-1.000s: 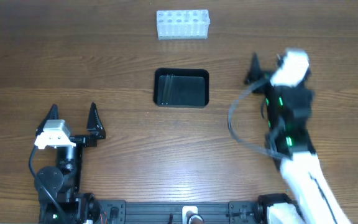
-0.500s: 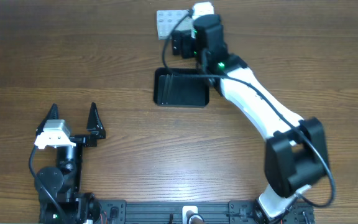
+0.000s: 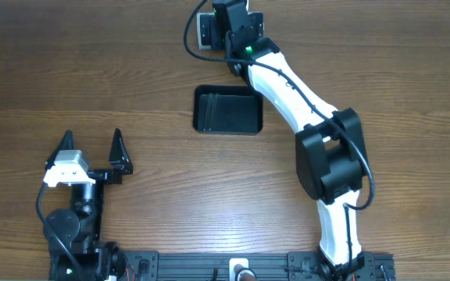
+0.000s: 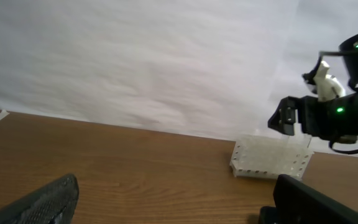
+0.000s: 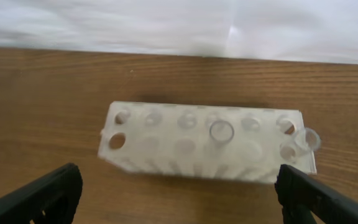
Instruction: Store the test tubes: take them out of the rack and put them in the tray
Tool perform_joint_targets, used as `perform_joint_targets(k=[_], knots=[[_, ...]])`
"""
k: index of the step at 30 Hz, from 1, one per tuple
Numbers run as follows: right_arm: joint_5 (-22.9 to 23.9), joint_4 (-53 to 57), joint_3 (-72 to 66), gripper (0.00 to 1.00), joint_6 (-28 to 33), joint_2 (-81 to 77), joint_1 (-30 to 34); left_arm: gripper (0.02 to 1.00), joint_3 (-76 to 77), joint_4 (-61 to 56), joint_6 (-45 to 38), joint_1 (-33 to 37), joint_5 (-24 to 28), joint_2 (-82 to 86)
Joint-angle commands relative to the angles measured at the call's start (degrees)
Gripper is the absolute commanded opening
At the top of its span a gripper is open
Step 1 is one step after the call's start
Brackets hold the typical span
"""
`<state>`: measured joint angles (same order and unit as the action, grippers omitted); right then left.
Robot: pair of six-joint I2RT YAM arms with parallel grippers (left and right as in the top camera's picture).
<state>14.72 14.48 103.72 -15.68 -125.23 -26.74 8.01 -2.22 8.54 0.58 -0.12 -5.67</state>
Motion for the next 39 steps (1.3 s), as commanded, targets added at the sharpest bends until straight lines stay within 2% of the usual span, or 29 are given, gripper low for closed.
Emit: perform_joint_targets(k=[1, 4, 18, 26, 32, 39], knots=[[3.65, -1.9, 2.29, 0.991, -0.61, -2.62, -0.24, 0.998, -0.55, -0.15, -0.83, 0.35, 0.79, 0.39], [5.62, -3.65, 2.29, 0.993, -0.59, -3.89, -0.09, 0.998, -0.55, -0.15, -0.83, 0.35, 0.79, 0.39], [6.36, -12.09, 2.29, 0.978, -0.55, -7.67, 1.2, 0.998, -0.55, -0.15, -0.83, 0.35, 0.79, 0.39], [6.38, -13.38, 2.29, 0.853, -0.11, -8.96, 1.31, 0.998, -0.55, -0.15, -0.83, 0.35, 0.79, 0.39], [6.36, -14.08, 2.29, 0.689, 0.09, -9.01, 1.31, 0.998, -0.55, -0.15, -0.83, 0.35, 0.79, 0.39], [6.36, -14.03, 2.29, 0.597, 1.18, -9.57, 1.31, 0.998, -0.55, -0.15, -0.83, 0.35, 0.79, 0.39]])
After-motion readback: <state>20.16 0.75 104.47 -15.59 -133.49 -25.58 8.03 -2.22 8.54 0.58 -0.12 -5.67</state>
